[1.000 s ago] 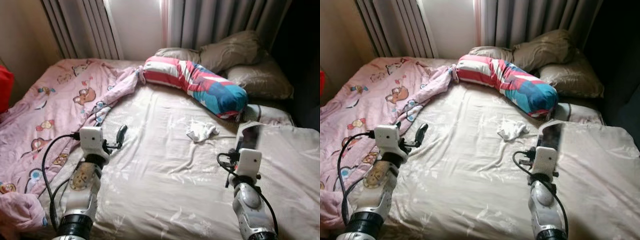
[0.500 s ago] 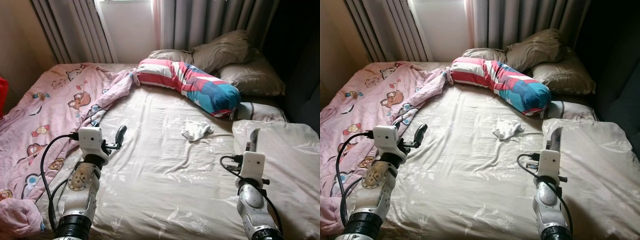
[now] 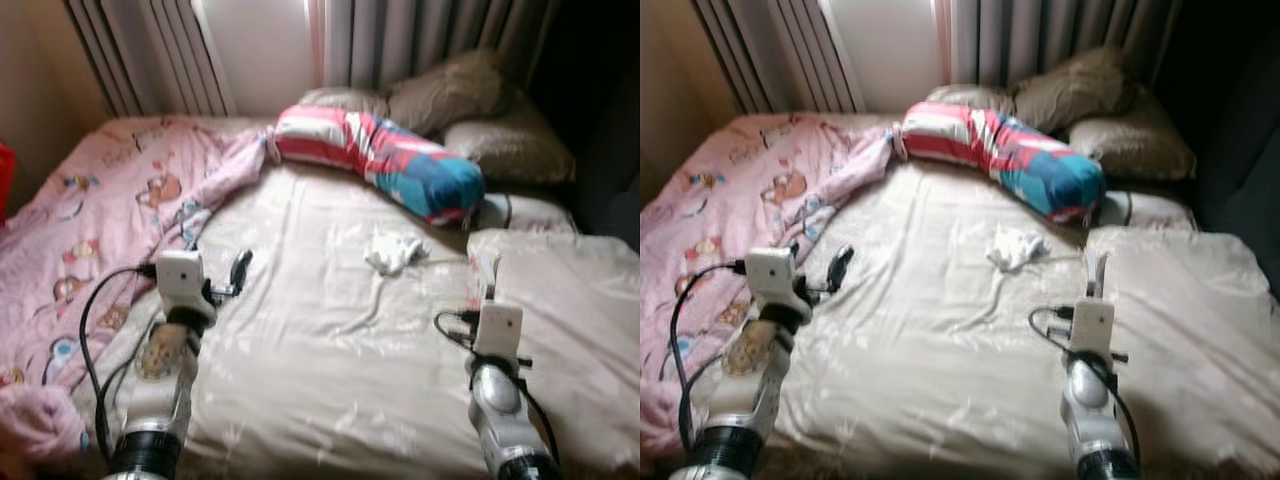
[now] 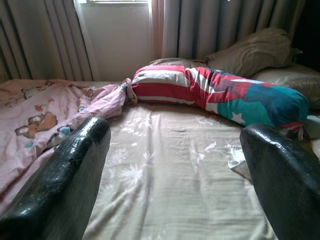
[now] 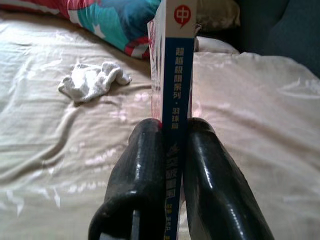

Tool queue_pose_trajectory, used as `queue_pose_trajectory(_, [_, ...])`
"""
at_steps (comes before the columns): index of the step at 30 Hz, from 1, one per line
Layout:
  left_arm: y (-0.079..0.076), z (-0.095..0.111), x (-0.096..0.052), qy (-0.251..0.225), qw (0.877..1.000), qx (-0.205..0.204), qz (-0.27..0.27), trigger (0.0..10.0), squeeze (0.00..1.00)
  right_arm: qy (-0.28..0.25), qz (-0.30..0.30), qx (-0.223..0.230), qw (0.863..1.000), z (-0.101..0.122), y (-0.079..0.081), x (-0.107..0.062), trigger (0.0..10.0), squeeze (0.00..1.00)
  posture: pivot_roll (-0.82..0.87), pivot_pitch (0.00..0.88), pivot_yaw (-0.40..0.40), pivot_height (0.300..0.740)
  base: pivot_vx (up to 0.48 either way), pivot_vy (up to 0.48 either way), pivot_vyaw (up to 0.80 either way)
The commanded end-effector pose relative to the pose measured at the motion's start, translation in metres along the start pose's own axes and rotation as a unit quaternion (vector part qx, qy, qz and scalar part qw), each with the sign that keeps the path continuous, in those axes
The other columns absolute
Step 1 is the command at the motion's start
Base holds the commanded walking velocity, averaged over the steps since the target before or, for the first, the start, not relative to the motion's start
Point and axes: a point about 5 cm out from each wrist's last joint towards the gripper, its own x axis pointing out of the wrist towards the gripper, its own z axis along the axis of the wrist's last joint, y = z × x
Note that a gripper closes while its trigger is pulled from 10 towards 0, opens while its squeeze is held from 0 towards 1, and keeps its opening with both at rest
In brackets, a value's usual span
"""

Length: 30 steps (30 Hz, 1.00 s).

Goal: Clean up the room

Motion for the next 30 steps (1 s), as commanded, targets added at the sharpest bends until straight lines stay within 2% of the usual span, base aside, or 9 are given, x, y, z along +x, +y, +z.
queue_pose_trajectory(1, [0.004, 0.003, -0.002, -0.002, 1.000, 0.004, 0.003, 10.0, 0.00, -0.013, 0.004, -0.003, 1.000, 0.008, 0.004, 0.004, 10.0, 0.00, 0.02, 0.044, 0.039, 0.653, 0.000, 0.000, 0.00])
queue_pose_trajectory(11, [0.006, 0.003, -0.005, 0.003, 1.000, 0.009, -0.002, 10.0, 0.00, 0.036, 0.000, -0.025, 0.999, 0.016, 0.009, 0.019, 10.0, 0.00, 0.02, 0.058, 0.055, 0.653, 0.000, 0.000, 0.00])
queue_pose_trajectory(17, [0.007, 0.005, -0.006, 0.001, 1.000, 0.013, -0.001, 10.0, 0.00, -0.006, 0.038, -0.046, 0.998, 0.040, 0.024, 0.028, 10.0, 0.00, 0.06, 0.061, 0.053, 0.653, 0.000, 0.000, 0.00])
queue_pose_trajectory(24, [0.008, 0.005, -0.011, 0.003, 1.000, 0.014, 0.001, 10.0, 0.00, -0.006, 0.037, -0.050, 0.998, 0.049, 0.026, 0.033, 10.0, 0.00, 0.08, 0.083, 0.050, 0.653, 0.000, 0.000, 0.00])
queue_pose_trajectory(28, [0.007, 0.004, -0.016, 0.008, 1.000, 0.015, 0.000, 10.0, 0.00, -0.014, 0.037, -0.079, 0.996, 0.051, 0.024, 0.034, 10.0, 0.00, 0.09, 0.101, 0.050, 0.653, 0.000, 0.000, 0.00])
queue_pose_trajectory(30, [0.007, 0.005, -0.017, 0.008, 1.000, 0.015, -0.001, 10.0, 0.00, -0.016, 0.034, -0.079, 0.996, 0.052, 0.023, 0.034, 10.0, 0.00, 0.09, 0.110, 0.051, 0.653, 0.000, 0.000, 0.00])
